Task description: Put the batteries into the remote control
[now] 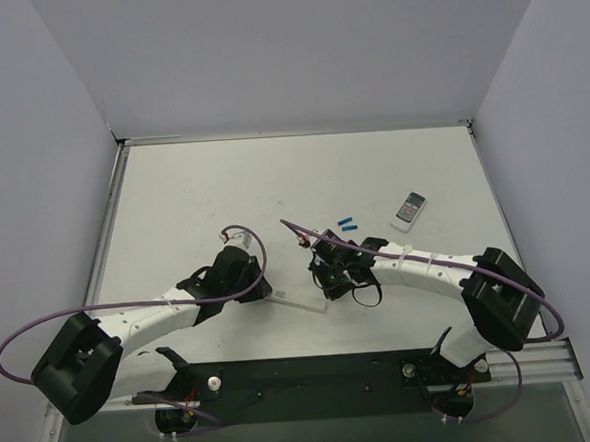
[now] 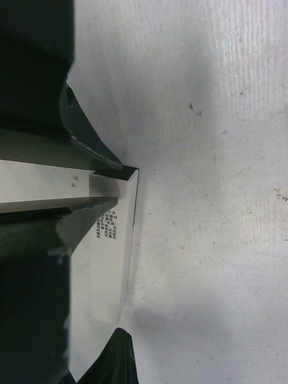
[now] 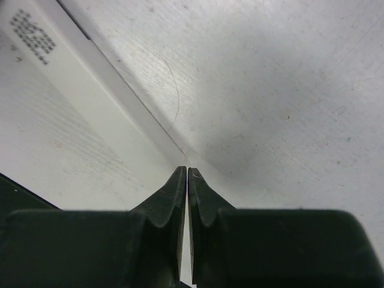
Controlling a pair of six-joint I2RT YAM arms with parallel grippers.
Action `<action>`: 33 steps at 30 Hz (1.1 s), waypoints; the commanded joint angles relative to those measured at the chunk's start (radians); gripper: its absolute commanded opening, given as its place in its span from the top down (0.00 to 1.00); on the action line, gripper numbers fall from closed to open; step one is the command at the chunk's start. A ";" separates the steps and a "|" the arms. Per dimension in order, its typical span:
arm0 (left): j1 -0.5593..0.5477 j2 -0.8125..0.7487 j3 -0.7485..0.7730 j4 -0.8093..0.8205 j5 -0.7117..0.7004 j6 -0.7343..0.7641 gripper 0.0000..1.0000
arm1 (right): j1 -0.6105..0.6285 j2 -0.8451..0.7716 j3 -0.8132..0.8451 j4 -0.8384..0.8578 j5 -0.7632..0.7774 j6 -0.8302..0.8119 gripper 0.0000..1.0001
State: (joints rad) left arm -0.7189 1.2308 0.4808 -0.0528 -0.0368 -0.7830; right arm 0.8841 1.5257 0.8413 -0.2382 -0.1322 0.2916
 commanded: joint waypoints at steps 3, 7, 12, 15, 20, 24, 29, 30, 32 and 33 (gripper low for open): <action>0.016 -0.111 -0.008 -0.035 -0.058 -0.016 0.51 | 0.003 -0.105 -0.028 0.022 0.034 -0.019 0.98; 0.029 -0.188 -0.036 -0.048 -0.072 -0.030 0.35 | 0.003 -0.121 -0.056 0.033 0.042 -0.019 0.98; 0.038 -0.226 -0.070 -0.033 -0.045 -0.027 0.26 | 0.003 -0.125 -0.071 0.040 0.020 -0.016 0.98; 0.038 -0.180 -0.073 0.013 0.027 -0.022 0.26 | 0.004 -0.113 -0.079 0.043 -0.032 -0.017 0.98; 0.036 -0.088 -0.064 0.116 0.081 -0.019 0.31 | 0.004 -0.101 -0.099 0.060 -0.070 -0.005 0.98; 0.035 -0.013 -0.044 0.139 0.106 -0.013 0.35 | 0.006 -0.091 -0.105 0.065 -0.087 -0.002 0.98; 0.035 0.013 -0.039 0.151 0.117 -0.021 0.48 | 0.007 -0.082 -0.119 0.073 -0.135 0.000 0.98; 0.036 0.013 -0.042 0.154 0.118 -0.025 0.51 | 0.007 -0.081 -0.122 0.080 -0.139 0.000 0.98; 0.035 0.010 -0.054 0.160 0.120 -0.035 0.60 | 0.007 -0.076 -0.125 0.088 -0.145 0.001 0.98; 0.035 0.012 -0.056 0.163 0.123 -0.039 0.63 | 0.007 -0.075 -0.123 0.095 -0.145 0.001 0.98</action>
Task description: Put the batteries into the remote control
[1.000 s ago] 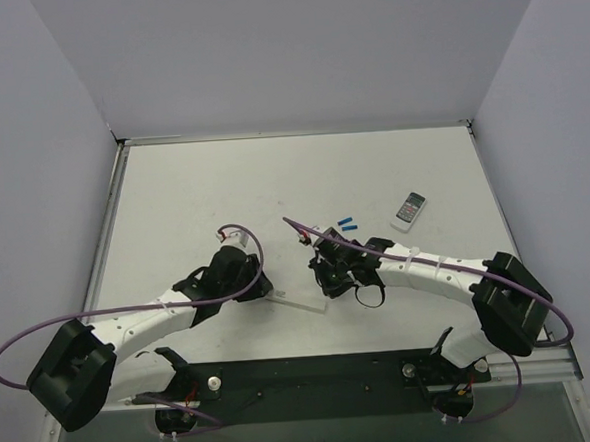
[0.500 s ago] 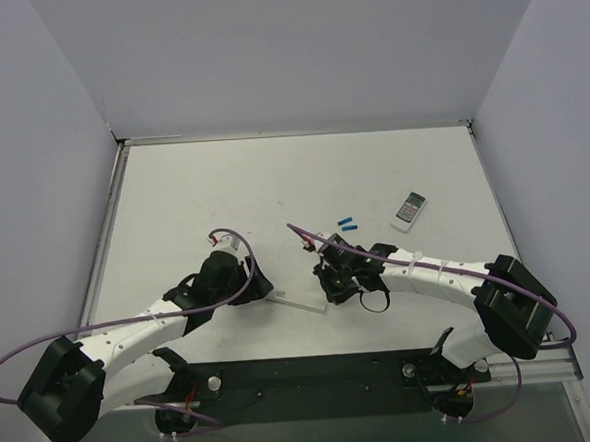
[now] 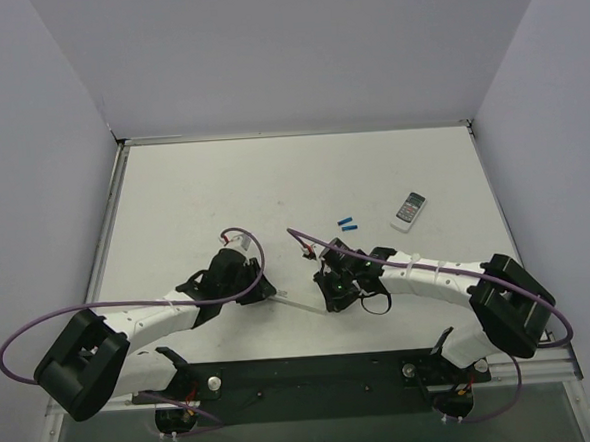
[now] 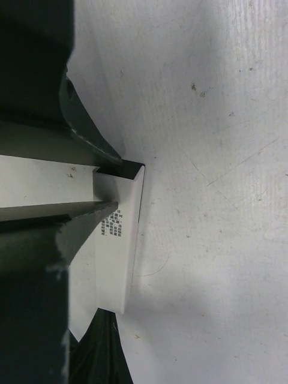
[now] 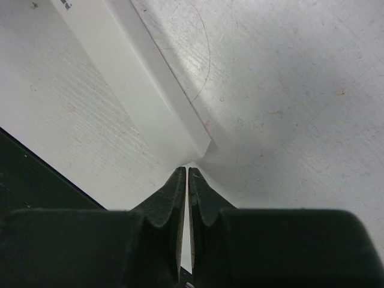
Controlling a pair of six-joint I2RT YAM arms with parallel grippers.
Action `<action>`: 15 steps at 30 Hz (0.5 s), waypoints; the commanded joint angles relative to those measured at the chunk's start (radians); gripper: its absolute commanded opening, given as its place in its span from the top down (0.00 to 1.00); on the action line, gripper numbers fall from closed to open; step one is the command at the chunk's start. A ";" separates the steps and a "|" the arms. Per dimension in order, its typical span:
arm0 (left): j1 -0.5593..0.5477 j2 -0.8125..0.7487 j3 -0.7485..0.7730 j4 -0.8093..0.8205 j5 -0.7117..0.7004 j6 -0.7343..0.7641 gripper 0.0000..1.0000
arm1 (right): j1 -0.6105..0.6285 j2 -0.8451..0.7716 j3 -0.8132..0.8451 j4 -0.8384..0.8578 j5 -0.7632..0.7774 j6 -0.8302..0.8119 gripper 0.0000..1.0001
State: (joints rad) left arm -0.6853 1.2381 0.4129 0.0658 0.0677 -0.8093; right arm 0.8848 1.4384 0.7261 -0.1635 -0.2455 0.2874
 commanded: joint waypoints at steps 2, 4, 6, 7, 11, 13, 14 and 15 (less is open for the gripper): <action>-0.002 0.003 0.004 0.055 0.023 -0.019 0.71 | 0.003 0.017 -0.008 0.035 -0.026 0.006 0.98; -0.005 0.003 -0.002 0.060 0.026 -0.027 0.75 | 0.003 0.023 -0.004 0.054 -0.023 0.006 0.98; -0.006 -0.002 -0.006 0.060 0.027 -0.031 0.83 | 0.003 0.033 0.004 0.073 -0.018 0.010 0.98; -0.007 -0.005 -0.006 0.060 0.027 -0.033 0.85 | 0.003 0.036 0.009 0.081 -0.018 0.010 0.98; -0.007 -0.015 -0.014 0.065 0.024 -0.044 0.90 | 0.000 0.045 0.027 0.110 -0.009 0.015 0.98; -0.007 -0.019 -0.025 0.072 0.026 -0.050 0.91 | -0.003 0.053 0.041 0.127 0.000 0.025 0.98; -0.007 -0.020 -0.026 0.075 0.029 -0.057 0.91 | -0.006 0.056 0.045 0.131 0.005 0.030 0.98; -0.005 -0.025 -0.029 0.075 0.024 -0.059 0.91 | -0.006 0.060 0.052 0.131 0.006 0.030 0.98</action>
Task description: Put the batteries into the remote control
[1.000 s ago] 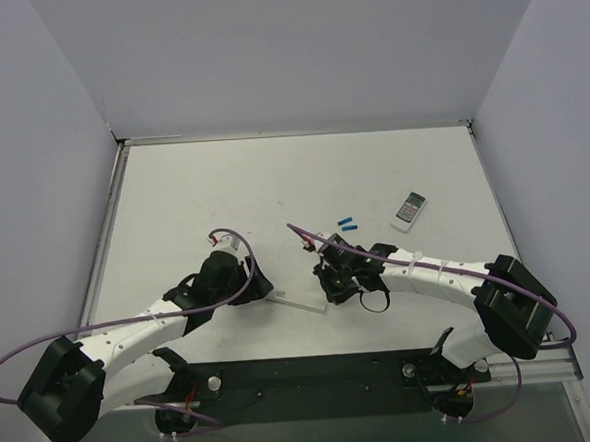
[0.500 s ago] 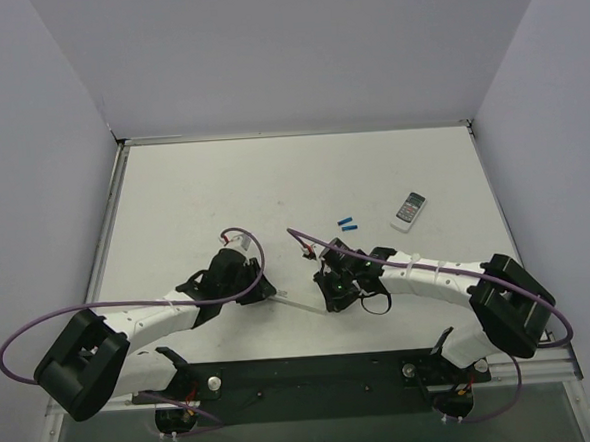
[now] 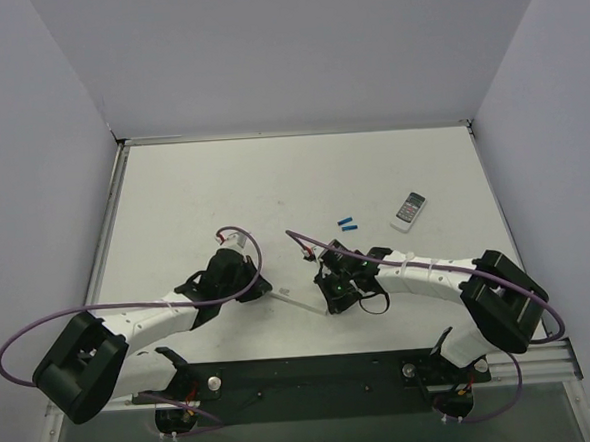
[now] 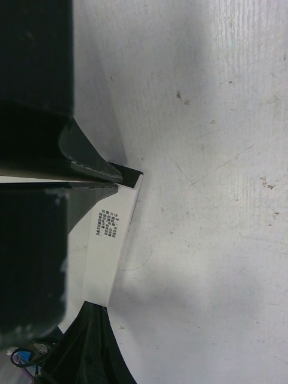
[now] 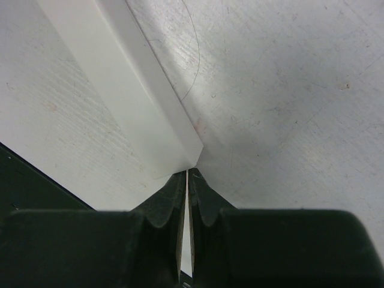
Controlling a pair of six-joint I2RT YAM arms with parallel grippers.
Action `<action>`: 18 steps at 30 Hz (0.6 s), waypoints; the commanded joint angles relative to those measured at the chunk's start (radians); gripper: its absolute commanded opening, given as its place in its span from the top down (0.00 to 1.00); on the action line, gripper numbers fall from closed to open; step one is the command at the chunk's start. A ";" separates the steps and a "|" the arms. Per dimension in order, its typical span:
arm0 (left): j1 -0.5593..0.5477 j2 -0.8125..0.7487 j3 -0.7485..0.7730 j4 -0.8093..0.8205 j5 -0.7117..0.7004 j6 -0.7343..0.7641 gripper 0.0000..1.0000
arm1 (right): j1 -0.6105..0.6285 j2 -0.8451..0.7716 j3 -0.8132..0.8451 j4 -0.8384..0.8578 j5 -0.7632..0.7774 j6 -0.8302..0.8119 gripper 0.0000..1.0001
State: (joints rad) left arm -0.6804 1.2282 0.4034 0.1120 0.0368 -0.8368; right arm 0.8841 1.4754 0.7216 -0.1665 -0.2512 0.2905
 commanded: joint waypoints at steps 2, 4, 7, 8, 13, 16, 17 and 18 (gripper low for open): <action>-0.004 -0.022 -0.020 0.017 0.046 -0.031 0.91 | -0.010 0.022 0.073 0.118 0.038 0.024 0.97; 0.019 -0.059 -0.018 -0.023 0.025 -0.027 0.84 | -0.020 -0.004 0.076 0.085 0.094 0.019 0.96; 0.095 -0.150 -0.024 -0.081 0.000 -0.013 0.73 | -0.062 -0.068 0.079 0.027 0.167 0.015 0.91; 0.120 -0.179 -0.023 -0.096 -0.005 -0.004 0.66 | -0.077 -0.088 0.082 0.013 0.211 0.013 0.88; 0.264 -0.386 0.021 -0.271 -0.029 0.042 0.44 | -0.210 -0.239 0.107 -0.077 0.328 0.053 0.64; 0.327 -0.507 0.077 -0.388 -0.101 0.073 0.28 | -0.280 -0.312 0.122 -0.116 0.349 0.055 0.43; 0.349 -0.539 0.090 -0.417 -0.119 0.088 0.24 | -0.290 -0.326 0.125 -0.125 0.342 0.044 0.39; 0.354 -0.597 0.106 -0.472 -0.155 0.100 0.16 | -0.293 -0.348 0.136 -0.142 0.333 0.030 0.32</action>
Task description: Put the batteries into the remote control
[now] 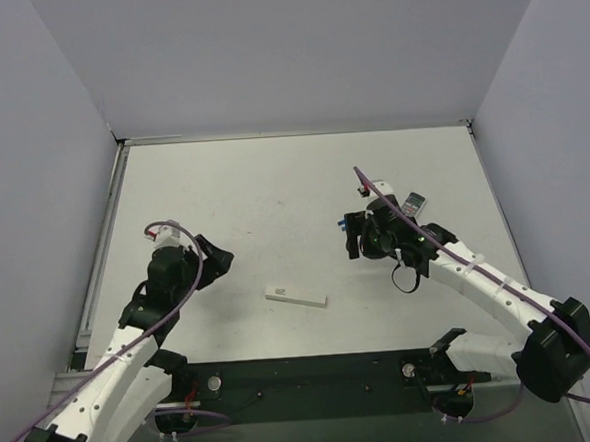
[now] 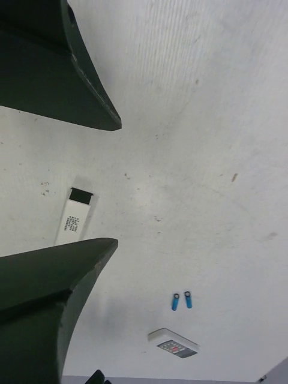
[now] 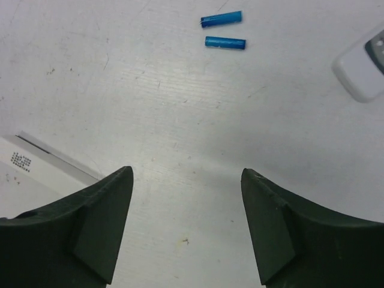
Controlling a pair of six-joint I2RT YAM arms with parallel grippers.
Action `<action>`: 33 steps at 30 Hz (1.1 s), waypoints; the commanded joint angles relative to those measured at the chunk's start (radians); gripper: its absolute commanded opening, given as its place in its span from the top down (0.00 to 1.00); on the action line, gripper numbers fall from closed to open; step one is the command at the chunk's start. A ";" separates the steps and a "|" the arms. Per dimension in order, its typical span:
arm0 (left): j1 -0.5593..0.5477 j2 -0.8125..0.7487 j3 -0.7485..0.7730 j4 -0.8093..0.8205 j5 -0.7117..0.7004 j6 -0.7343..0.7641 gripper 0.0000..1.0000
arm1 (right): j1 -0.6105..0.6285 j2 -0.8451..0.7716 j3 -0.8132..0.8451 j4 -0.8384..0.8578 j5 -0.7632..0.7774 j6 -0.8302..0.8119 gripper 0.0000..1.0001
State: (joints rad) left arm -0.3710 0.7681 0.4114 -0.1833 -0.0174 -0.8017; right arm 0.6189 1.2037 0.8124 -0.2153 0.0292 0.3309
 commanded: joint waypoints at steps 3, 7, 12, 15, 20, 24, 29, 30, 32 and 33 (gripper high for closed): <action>0.049 -0.255 0.168 -0.273 -0.199 0.125 0.06 | -0.030 -0.096 0.053 -0.116 0.022 -0.059 0.22; 0.049 -0.406 0.236 -0.357 -0.314 0.209 0.03 | -0.027 -0.115 0.050 -0.121 -0.061 -0.084 0.20; 0.049 -0.633 0.276 -0.387 -0.449 0.309 0.03 | -0.028 -0.197 0.044 -0.096 -0.032 -0.066 0.16; 0.049 -0.743 0.280 -0.393 -0.521 0.346 0.03 | -0.030 -0.268 0.044 -0.093 0.102 -0.041 0.08; 0.049 -0.871 0.280 -0.421 -0.596 0.392 0.03 | -0.030 -0.365 0.010 -0.062 0.224 -0.024 0.00; 0.047 -0.863 0.282 -0.479 -0.618 0.409 0.02 | -0.030 -0.388 -0.007 -0.033 0.137 -0.053 0.00; 0.049 -0.868 0.225 -0.443 -0.587 0.430 0.02 | -0.025 -0.311 -0.001 -0.016 -0.059 -0.090 0.00; 0.050 -0.871 0.224 -0.438 -0.587 0.438 0.03 | -0.025 -0.282 -0.002 -0.007 -0.087 -0.096 0.00; 0.050 -0.871 0.221 -0.439 -0.589 0.441 0.03 | -0.010 -0.250 -0.010 0.023 -0.173 -0.110 0.00; 0.050 -0.871 0.219 -0.443 -0.586 0.441 0.02 | 0.002 -0.207 -0.010 0.030 -0.201 -0.118 0.00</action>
State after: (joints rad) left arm -0.3252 0.0071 0.6277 -0.6422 -0.6014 -0.3992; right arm 0.5922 0.9146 0.8200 -0.2432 0.0029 0.2539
